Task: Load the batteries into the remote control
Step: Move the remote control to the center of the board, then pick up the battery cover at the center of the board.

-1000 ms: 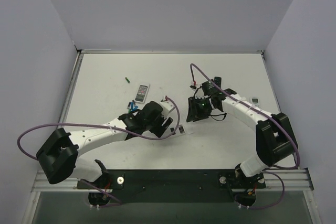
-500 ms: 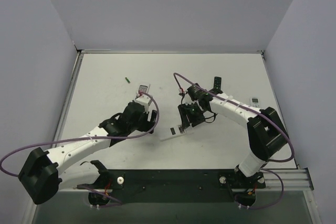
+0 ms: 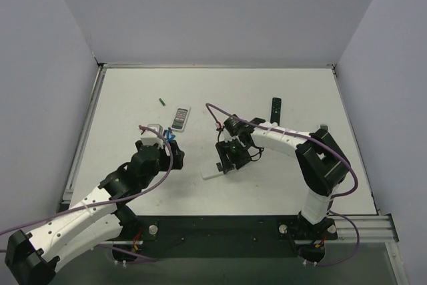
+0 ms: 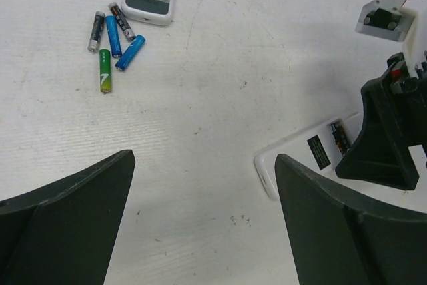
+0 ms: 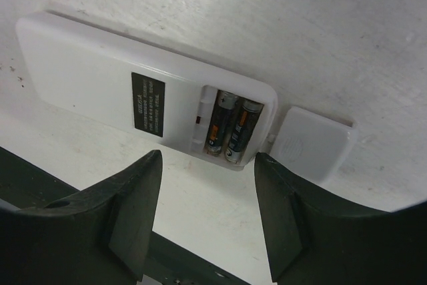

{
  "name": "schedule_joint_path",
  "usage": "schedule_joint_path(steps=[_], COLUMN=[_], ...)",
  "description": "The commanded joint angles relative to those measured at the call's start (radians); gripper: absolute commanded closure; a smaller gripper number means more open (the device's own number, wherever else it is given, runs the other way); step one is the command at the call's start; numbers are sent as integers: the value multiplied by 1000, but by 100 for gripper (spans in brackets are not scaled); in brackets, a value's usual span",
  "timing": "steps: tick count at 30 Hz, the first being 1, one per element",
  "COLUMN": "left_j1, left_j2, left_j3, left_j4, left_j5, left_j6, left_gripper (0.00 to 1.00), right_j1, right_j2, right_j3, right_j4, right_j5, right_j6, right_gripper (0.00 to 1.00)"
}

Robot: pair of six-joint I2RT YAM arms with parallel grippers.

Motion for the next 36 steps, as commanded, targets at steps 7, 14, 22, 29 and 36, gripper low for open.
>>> schedule_joint_path(steps=[7,14,22,29,36], left_j1=[9,8,8,8,8], left_j2=[-104,-153,-204,-279,-307], left_j3=[-22,-44,-5,22,12], left_j4=[5,3,-30,-32,-1], left_j5=[-99,-141,-186,-261,-281], left_j6=[-11,17,75,185,239], left_gripper=[3,3,2,3,3], right_j1=[79,142,124,-22,-80], right_j2=[39,36,-72,-47,40], right_j3=[59,90,125,176,208], right_j4=[15,-8,-144,-262,-229], right_j5=[0,-23,36,148,96], right_j6=[57,53,-211,-369,-317], right_gripper=[47,47,44,33,35])
